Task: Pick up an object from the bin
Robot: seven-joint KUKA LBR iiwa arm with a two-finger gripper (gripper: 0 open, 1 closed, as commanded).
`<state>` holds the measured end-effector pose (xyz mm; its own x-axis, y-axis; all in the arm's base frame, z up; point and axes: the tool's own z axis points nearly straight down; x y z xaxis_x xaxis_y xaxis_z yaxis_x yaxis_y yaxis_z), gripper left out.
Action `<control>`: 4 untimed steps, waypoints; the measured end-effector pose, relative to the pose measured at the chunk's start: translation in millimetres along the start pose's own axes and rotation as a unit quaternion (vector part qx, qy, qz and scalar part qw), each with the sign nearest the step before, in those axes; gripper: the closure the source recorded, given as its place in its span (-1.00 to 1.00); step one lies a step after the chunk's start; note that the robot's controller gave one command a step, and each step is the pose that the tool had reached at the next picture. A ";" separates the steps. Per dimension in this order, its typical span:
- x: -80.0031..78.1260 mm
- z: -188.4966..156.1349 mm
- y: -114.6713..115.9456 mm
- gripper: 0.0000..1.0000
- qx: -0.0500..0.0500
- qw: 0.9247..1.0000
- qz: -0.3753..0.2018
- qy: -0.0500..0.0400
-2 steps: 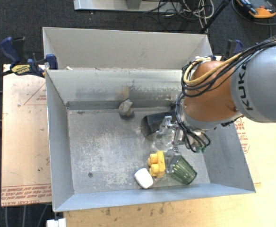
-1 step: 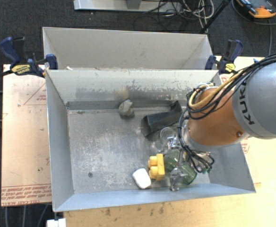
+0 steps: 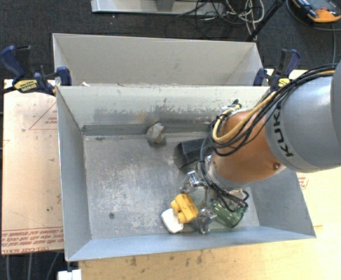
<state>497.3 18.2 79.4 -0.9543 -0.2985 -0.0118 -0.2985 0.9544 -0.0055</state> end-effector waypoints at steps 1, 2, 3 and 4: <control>-9.3 2.2 21.0 1.00 0.002 0.992 -0.122 -0.016; -4.9 4.7 22.8 -1.00 -0.001 0.992 -0.124 -0.008; -4.8 4.7 22.8 -1.00 -0.001 0.992 -0.124 -0.007; -15.4 -0.3 70.3 1.00 0.001 0.957 -0.289 -0.011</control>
Offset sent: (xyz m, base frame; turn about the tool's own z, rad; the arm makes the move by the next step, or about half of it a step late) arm 0.0000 0.0000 0.0000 0.0000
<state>490.9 89.9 79.5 -0.6301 -0.7761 -0.0269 -0.7759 0.6306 -0.0198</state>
